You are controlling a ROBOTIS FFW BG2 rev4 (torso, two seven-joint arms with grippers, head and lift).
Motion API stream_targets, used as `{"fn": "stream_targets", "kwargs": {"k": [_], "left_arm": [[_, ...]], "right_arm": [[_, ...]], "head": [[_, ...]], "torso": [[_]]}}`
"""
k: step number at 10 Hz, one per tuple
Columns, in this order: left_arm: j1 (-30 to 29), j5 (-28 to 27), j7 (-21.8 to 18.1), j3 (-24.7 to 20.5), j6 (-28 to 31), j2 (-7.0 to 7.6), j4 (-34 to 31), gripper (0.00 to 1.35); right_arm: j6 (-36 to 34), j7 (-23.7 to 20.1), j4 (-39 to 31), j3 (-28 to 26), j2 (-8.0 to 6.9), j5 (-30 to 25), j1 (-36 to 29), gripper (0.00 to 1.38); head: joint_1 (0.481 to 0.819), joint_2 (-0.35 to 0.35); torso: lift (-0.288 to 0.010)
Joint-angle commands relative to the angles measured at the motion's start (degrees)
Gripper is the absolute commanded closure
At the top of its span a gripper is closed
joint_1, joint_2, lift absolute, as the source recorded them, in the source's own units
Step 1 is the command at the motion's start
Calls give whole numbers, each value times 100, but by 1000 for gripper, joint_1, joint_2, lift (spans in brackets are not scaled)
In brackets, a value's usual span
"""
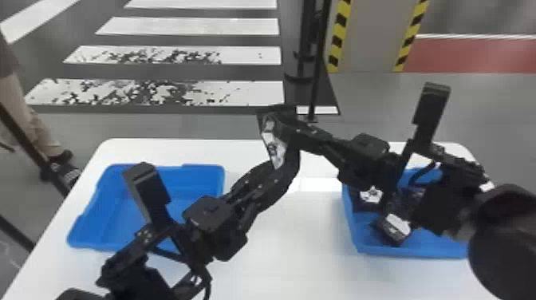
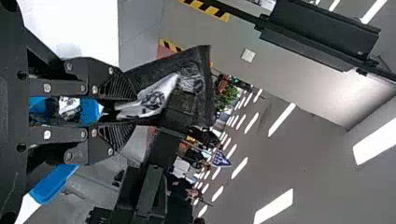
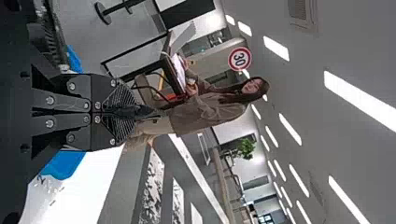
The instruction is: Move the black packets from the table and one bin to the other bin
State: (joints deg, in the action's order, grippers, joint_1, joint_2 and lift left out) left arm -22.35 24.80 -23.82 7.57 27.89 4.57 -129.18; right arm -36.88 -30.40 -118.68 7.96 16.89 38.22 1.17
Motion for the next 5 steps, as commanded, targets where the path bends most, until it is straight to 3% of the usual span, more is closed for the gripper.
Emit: {"fn": "stream_targets", "kwargs": {"k": [1, 4, 5], "left_arm": [[-1, 33, -26, -15, 108, -9, 86, 515], [-43, 22, -35, -106, 37, -26, 227, 137], [-85, -12, -35, -163, -75, -44, 241, 122]], "right_arm": [[117, 8, -22, -111, 7, 5, 52, 1280], [229, 17, -64, -533, 7, -143, -61, 1279], [229, 8, -64, -785, 7, -269, -201, 1280]], "head": [[695, 4], [695, -20], [695, -32]], "torso": [[-110], [-110], [-110]]}}
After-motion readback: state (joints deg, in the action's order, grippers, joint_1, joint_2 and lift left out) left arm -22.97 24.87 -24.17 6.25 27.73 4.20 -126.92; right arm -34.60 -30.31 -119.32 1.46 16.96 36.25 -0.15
